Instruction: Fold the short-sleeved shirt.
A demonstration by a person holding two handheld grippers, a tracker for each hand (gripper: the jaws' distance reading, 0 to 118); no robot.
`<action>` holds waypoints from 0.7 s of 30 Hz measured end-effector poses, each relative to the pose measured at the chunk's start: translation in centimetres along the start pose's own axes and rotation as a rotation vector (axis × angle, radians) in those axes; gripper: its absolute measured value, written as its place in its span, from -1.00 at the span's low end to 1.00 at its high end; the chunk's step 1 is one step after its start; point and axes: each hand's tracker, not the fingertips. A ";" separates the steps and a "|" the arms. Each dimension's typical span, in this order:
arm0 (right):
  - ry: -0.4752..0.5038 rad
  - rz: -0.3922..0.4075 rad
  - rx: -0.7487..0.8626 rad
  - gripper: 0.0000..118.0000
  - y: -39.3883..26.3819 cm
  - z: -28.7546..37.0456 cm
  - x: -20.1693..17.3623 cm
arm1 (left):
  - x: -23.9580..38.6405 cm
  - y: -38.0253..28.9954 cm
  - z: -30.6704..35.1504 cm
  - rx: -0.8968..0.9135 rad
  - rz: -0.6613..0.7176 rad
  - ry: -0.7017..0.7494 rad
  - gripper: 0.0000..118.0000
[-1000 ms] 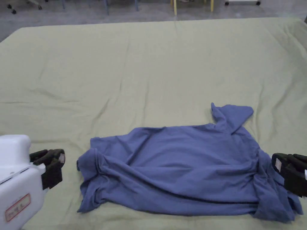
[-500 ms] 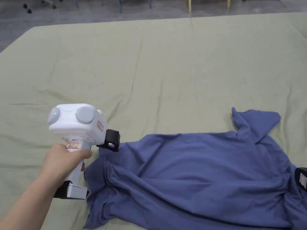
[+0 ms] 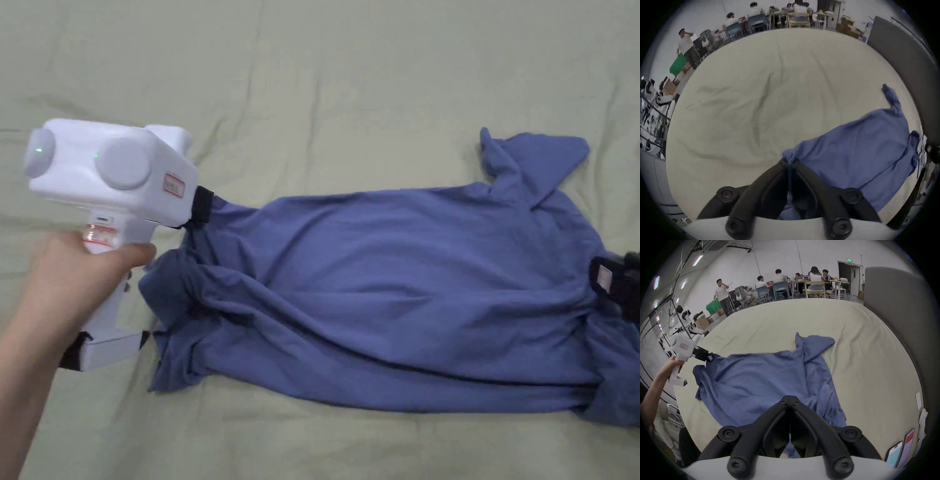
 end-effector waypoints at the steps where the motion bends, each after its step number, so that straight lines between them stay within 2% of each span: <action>1: 0.003 -0.018 0.008 0.13 1.1 -0.2 0.4 | -0.1 -0.3 0.2 0.028 0.013 -0.013 -1.00; 2: 0.000 -0.044 0.010 0.70 2.6 -0.8 1.0 | -0.1 -0.5 1.2 0.056 0.030 -0.025 -1.00; 3: 0.004 -0.055 -0.002 0.92 4.0 -1.8 1.5 | -0.2 -0.8 1.9 0.077 0.043 -0.039 -1.00; 4: 0.026 -0.064 -0.056 0.92 5.4 -3.5 2.3 | -0.4 -1.1 2.5 0.102 0.066 -0.050 -1.00; 5: -0.024 -0.040 0.013 1.00 7.4 -3.8 3.4 | -0.6 -1.3 2.3 0.102 0.088 -0.064 -1.00; 6: 0.018 -0.108 -0.033 1.00 8.7 -5.3 3.9 | -0.8 -1.5 2.4 0.105 0.103 -0.072 -1.00; 8: 0.002 -0.189 -0.161 1.00 10.4 -10.2 5.9 | -1.3 -1.7 1.8 0.098 0.139 -0.081 -1.00; 11: -0.064 -0.230 -0.292 1.00 11.6 -16.6 7.6 | 0.5 -2.3 1.9 0.079 0.201 -0.107 -1.00; 12: -0.147 -0.296 -0.318 1.00 11.1 -16.6 6.7 | 0.6 -2.3 1.7 0.074 0.215 -0.117 -1.00; 13: -0.176 -0.283 -0.333 1.00 10.9 -17.6 6.2 | 0.4 -2.4 1.5 0.072 0.219 -0.122 -1.00; 14: -0.188 -0.252 -0.358 0.91 11.0 -18.7 5.6 | 0.6 -2.3 1.4 0.074 0.217 -0.124 -1.00; 15: -0.189 -0.225 -0.370 0.64 10.9 -19.4 5.0 | 0.8 -2.2 1.3 0.070 0.217 -0.124 -1.00; 18: -0.237 -0.150 -0.393 0.51 10.9 -19.7 2.9 | -1.7 -1.3 -1.4 0.066 0.204 -0.125 -1.00; 19: -0.229 -0.135 -0.389 0.29 11.1 -19.0 2.2 | -1.8 -1.2 -1.5 0.070 0.206 -0.127 -1.00; 20: -0.170 -0.132 -0.377 -0.34 11.3 -19.0 4.1 | -2.1 -1.0 -1.6 0.075 0.210 -0.135 -1.00; 21: -0.150 -0.100 -0.347 -0.79 11.4 -18.3 4.3 | -2.6 -0.9 -2.0 0.075 0.217 -0.142 -1.00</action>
